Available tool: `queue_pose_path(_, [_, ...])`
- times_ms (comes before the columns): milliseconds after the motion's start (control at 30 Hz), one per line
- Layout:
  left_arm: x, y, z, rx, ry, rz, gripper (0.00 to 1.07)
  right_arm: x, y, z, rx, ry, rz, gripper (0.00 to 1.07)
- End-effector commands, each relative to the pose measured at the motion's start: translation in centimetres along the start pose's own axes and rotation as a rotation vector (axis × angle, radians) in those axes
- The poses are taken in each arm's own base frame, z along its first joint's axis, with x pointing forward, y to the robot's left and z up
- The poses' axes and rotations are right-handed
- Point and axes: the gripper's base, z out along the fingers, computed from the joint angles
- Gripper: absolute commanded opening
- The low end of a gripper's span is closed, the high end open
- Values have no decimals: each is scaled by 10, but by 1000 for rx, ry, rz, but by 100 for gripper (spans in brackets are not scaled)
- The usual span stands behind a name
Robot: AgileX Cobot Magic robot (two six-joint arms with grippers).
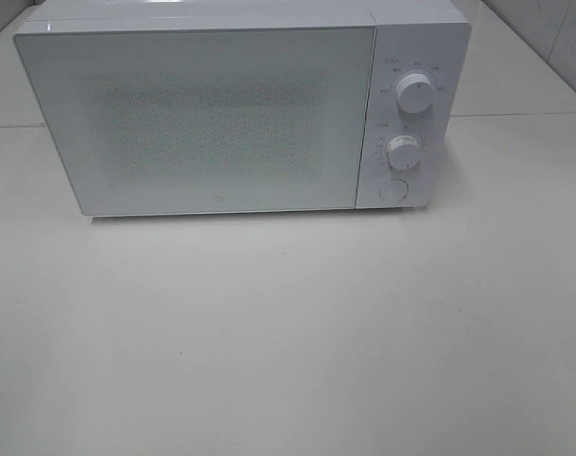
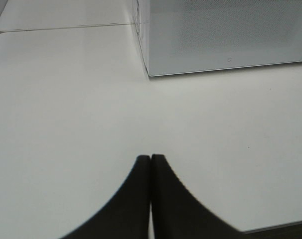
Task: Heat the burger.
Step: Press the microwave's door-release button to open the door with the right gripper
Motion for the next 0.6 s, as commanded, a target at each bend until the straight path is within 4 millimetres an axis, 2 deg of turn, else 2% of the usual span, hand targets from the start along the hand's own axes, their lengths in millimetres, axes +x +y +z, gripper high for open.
queue_pose_path(33, [1, 0, -2, -4, -34, 1, 0, 1, 0, -3, 8, -39, -11, 67])
queue_pose_path(600, [1, 0, -2, -4, -34, 1, 0, 1, 0, -3, 8, -39, -11, 67])
